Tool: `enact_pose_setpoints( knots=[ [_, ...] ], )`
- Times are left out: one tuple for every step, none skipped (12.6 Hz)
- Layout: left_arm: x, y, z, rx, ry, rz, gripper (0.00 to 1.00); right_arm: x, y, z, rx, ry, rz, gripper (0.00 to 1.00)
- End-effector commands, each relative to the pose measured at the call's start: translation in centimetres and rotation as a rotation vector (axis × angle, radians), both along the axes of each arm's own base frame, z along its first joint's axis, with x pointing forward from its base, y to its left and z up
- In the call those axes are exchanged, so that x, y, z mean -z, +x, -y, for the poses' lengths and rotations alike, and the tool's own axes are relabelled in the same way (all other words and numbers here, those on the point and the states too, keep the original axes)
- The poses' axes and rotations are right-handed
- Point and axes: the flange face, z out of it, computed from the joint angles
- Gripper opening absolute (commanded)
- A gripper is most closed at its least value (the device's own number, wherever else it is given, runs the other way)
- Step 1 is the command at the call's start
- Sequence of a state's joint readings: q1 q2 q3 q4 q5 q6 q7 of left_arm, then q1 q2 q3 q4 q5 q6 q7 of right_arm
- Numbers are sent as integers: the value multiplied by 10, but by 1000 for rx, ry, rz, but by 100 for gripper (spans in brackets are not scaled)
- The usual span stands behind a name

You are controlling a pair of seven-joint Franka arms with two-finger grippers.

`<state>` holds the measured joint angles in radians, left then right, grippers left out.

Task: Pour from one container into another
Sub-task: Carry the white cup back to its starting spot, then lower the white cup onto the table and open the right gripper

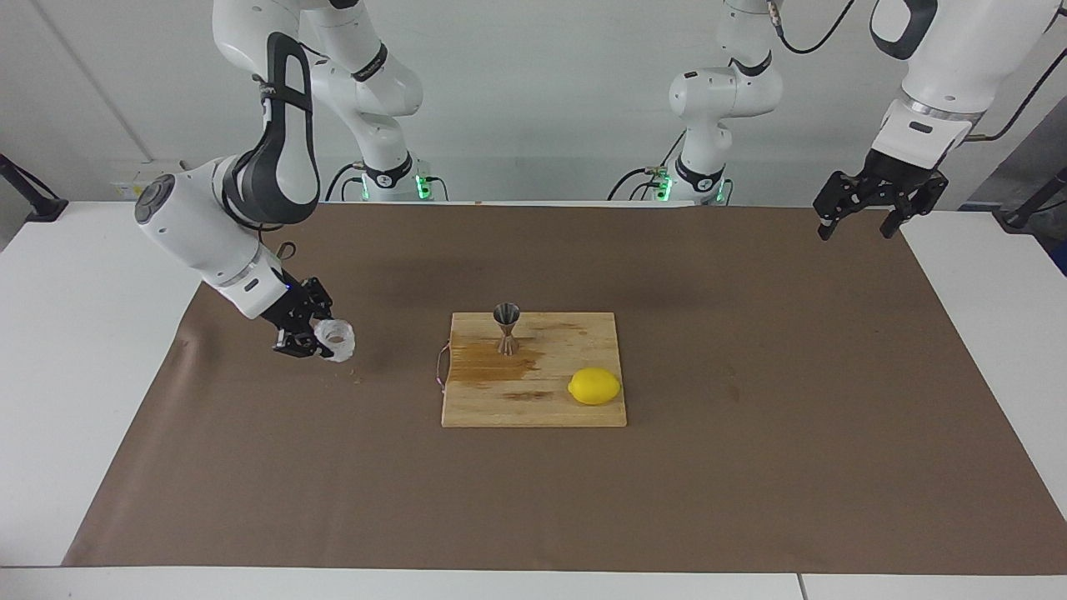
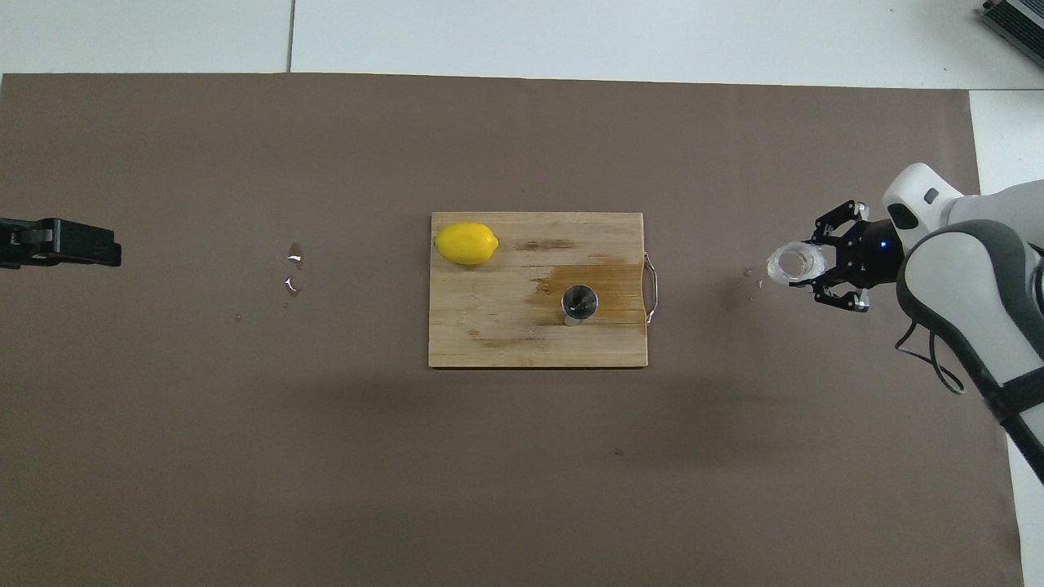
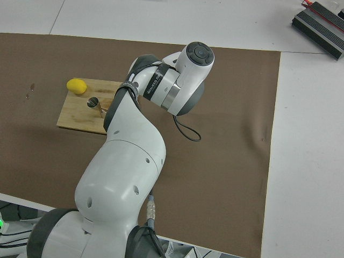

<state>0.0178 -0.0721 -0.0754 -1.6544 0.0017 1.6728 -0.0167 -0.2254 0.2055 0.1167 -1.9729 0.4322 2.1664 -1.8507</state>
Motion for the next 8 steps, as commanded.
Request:
enact_pose_setpoints(
  knots=[
    [4,-1,11,32,-5,-17,100,28,1,3,5,37,34,31],
    [5,-3,15,40,-6,-21,100,50,1,5,3,88,28,32],
    [5,-4,17,43,-6,-22,100,61,2,12,0,114,44,32],
    [4,-4,17,45,-8,-22,100,67,2,15,-8,118,48,33],
    [5,-4,12,37,-10,-24,100,70,1,17,-17,119,50,35],
    [4,-5,10,33,-11,-27,100,76,-1,25,-12,122,43,35],
    [5,-5,6,25,-12,-30,100,80,-1,26,-20,127,39,36],
    [8,-6,1,14,-17,-32,100,81,-1,26,-22,129,40,40]
  ],
)
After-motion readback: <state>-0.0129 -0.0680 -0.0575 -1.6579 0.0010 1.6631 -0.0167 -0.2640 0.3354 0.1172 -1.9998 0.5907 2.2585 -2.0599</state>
